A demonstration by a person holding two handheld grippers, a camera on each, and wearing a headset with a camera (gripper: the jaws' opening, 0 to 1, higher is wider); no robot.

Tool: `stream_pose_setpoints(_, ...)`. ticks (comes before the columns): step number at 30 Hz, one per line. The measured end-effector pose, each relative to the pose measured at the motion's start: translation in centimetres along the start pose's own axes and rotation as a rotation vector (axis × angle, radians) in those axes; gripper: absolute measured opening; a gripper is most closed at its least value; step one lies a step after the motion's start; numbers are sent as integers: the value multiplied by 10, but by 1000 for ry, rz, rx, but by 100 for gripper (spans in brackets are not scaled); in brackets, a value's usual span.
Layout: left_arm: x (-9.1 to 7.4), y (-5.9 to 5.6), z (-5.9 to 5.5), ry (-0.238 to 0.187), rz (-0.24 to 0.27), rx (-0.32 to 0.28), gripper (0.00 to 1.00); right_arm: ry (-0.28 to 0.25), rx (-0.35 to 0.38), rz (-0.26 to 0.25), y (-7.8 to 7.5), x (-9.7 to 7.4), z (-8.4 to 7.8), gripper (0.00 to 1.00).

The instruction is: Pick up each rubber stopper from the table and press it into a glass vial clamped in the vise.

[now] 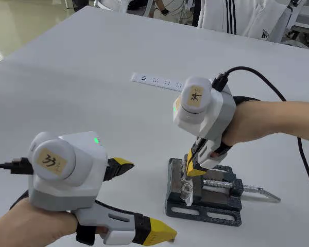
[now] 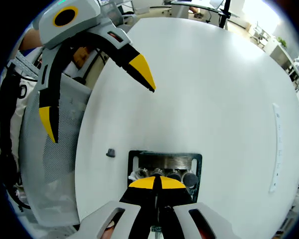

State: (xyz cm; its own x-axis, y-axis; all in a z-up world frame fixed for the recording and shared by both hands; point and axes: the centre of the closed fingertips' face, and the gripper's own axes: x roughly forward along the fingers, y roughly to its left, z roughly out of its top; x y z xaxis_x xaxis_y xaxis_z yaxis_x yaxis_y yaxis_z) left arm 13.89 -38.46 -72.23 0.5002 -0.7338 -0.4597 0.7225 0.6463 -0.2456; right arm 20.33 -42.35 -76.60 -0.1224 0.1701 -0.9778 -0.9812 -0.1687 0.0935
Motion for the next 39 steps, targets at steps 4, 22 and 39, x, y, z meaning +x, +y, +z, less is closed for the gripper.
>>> stream_pose_setpoints(4,0,1,-1,-1,0,-3,90,15,-4,-1,-2,0,-1,0)
stream_pose_setpoints(22,0,2,-2,-10,6,-20,89,0,29,13,-5,0,0,0)
stream_pose_setpoints(39,2,-1,0,-5,-3,-12,89,-6,-9,32,0,-2,-7,3)
